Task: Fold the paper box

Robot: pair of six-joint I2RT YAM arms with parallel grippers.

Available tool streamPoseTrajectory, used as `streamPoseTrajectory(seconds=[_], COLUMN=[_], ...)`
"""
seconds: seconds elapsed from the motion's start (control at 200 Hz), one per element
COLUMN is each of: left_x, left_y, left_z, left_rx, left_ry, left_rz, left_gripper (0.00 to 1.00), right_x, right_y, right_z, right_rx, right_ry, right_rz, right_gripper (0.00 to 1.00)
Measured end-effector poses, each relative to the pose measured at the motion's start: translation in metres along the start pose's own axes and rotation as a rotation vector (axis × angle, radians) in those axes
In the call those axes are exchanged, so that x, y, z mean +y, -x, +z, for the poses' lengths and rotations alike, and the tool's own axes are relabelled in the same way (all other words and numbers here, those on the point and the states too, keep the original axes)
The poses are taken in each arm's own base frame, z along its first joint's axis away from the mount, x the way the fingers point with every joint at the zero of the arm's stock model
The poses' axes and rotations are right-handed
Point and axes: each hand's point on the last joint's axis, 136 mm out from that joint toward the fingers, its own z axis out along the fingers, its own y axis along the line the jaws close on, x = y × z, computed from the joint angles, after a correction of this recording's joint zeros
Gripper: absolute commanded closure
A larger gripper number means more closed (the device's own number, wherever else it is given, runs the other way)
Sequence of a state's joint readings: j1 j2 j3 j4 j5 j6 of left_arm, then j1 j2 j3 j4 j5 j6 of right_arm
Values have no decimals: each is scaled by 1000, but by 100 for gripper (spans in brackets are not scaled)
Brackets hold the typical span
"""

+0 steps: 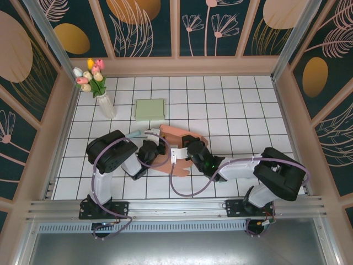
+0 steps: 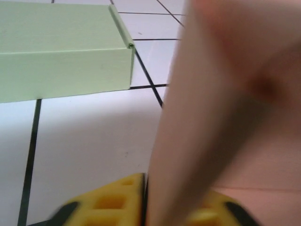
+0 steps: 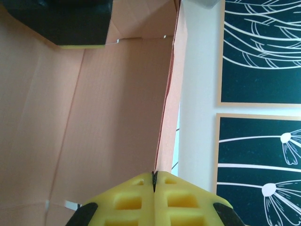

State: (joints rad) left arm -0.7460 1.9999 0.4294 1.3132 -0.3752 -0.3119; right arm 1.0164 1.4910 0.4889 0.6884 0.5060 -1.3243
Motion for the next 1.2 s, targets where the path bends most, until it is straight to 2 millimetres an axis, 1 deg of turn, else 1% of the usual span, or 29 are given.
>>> streamPoseTrajectory(seconds=[0.01,0.03,0.09,0.22,0.285,0.41,0.435,0.495,0.55,0.586,0.651,0.711,0.791,0.856,0.961,1.046,1.086,1.146,1.176,1.201], left_x=[1,3,6,6,3,-5,-7,-11,-13,-15,-17,-17,-15,-13,-13,-12,-12,-12,-10,-9], left_y=[0,1,1,7,14,40,46,54,55,55,52,46,36,29,27,27,27,28,29,31], left_z=[0,-1,-3,-13,-21,-32,-33,-30,-25,-22,-16,-11,-7,-6,-6,-6,-6,-8,-9,-10], left_rx=[-1,-3,-4,-12,-26,-80,-93,-104,-96,-89,-74,-60,-34,-16,-10,-8,-3,4,4,3], left_ry=[4,10,11,-12,-35,-81,-85,-89,-86,-87,-85,-81,-73,-65,-61,-56,-57,-51,-44,-40], left_rz=[-7,-5,-15,-27,-38,-65,-69,-68,-52,-45,-36,-28,-15,-5,10,10,8,-1,-8,-17], left_gripper=[53,47,40,38,37,39,40,48,54,56,57,62,73,84,94,98,100,100,100,100], right_x=[0,1,1,1,2,2,2,2,2,1,1,2,2,2,-3,-11,-13,-17,-20,-22], right_y=[0,0,-1,-2,-2,-2,-2,-2,-4,-5,-6,-7,-7,-8,-6,-5,-6,-7,-8,-8], right_z=[0,0,-1,-1,-1,-1,-1,-1,0,0,0,0,0,1,3,3,2,0,-2,-3], right_rx=[1,2,3,4,5,6,6,7,12,15,19,19,19,21,11,-1,-6,-9,-11,-12], right_ry=[1,3,6,11,13,15,15,15,14,14,15,19,21,26,26,16,21,25,25,26], right_rz=[-1,-1,3,17,17,20,21,25,35,42,50,53,64,71,106,150,168,207,230,243], right_gripper=[100,100,100,100,100,100,100,100,100,100,100,100,100,100,100,89,85,81,75,73])
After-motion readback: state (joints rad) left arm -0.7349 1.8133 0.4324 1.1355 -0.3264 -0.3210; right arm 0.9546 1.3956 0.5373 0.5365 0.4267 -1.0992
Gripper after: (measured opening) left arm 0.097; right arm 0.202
